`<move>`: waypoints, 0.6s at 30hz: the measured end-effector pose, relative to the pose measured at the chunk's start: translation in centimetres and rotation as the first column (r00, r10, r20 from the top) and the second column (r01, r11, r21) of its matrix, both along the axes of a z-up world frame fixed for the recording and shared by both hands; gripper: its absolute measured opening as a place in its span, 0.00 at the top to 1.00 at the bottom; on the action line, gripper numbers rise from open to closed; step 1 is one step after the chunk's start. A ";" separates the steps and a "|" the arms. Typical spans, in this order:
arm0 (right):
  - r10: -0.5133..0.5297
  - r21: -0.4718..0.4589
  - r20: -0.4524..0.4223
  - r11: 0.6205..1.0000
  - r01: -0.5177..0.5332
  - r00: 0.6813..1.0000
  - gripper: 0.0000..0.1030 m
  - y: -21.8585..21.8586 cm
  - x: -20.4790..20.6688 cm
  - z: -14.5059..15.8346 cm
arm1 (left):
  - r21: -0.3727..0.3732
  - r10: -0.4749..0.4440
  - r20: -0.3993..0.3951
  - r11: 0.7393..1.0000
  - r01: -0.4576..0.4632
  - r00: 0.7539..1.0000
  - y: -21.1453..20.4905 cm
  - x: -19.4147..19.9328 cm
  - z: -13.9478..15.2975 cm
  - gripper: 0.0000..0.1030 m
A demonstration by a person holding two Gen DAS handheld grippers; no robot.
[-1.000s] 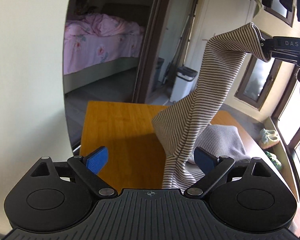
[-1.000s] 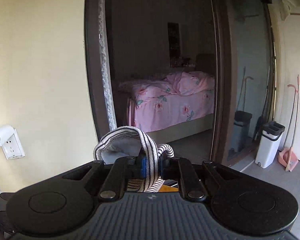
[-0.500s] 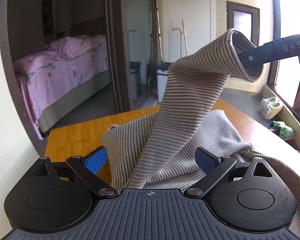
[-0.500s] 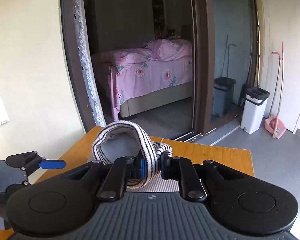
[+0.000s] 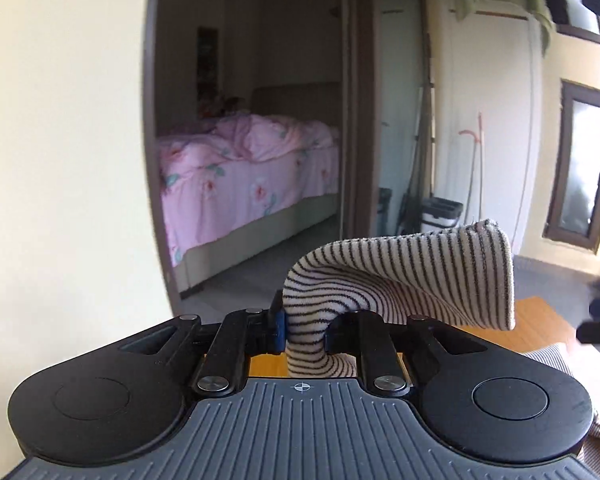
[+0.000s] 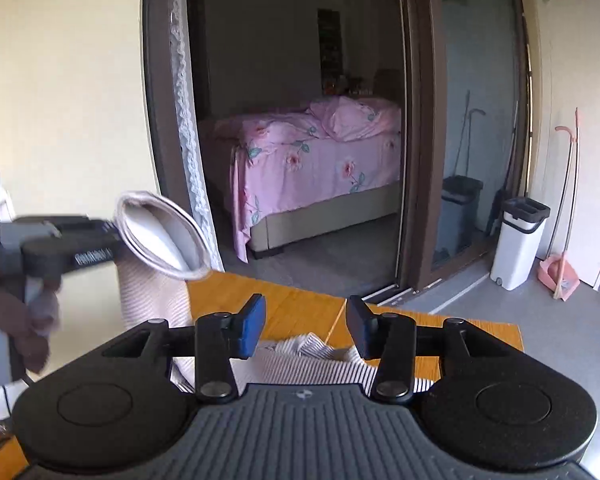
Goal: Fold clothes
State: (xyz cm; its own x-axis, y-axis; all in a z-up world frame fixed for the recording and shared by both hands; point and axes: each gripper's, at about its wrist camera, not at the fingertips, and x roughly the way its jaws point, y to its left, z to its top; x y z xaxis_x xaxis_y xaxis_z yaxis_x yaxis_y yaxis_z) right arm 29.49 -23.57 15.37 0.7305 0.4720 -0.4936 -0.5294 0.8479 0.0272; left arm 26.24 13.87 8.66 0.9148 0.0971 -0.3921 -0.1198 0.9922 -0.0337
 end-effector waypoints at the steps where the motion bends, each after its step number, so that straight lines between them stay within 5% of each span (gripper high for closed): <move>1: -0.008 -0.038 -0.017 0.999 0.008 1.000 0.57 0.9 0.6 -1.5 | -0.092 0.034 -0.030 0.995 -0.037 0.999 2.4 -0.4 -0.4 0.83; 3: -0.025 -0.109 -0.050 0.994 0.019 0.998 0.57 2.5 1.6 -4.0 | -0.225 0.081 -0.085 0.969 -0.098 0.993 5.9 -0.7 -1.7 0.83; 8: -0.129 -0.290 -0.108 0.953 0.093 0.986 0.55 3.7 3.7 -9.8 | -0.347 0.131 -0.160 0.920 -0.180 0.978 10.0 -1.5 -5.4 0.83; 10: -0.157 -0.261 -0.108 0.957 0.124 0.982 0.42 2.4 3.3 -10.2 | -0.375 0.133 -0.170 0.908 -0.188 0.977 10.6 -1.5 -6.3 0.83; 15: -0.249 -0.289 -0.097 0.933 0.212 0.964 0.45 -0.1 2.6 -10.1 | -0.450 0.134 -0.142 0.874 -0.184 0.981 11.9 -1.5 -6.5 0.83; 18: -0.270 -0.220 -0.121 0.946 0.239 0.955 0.40 -1.4 2.5 -10.3 | -0.453 0.138 -0.093 0.876 -0.166 0.986 11.5 -1.8 -5.4 0.83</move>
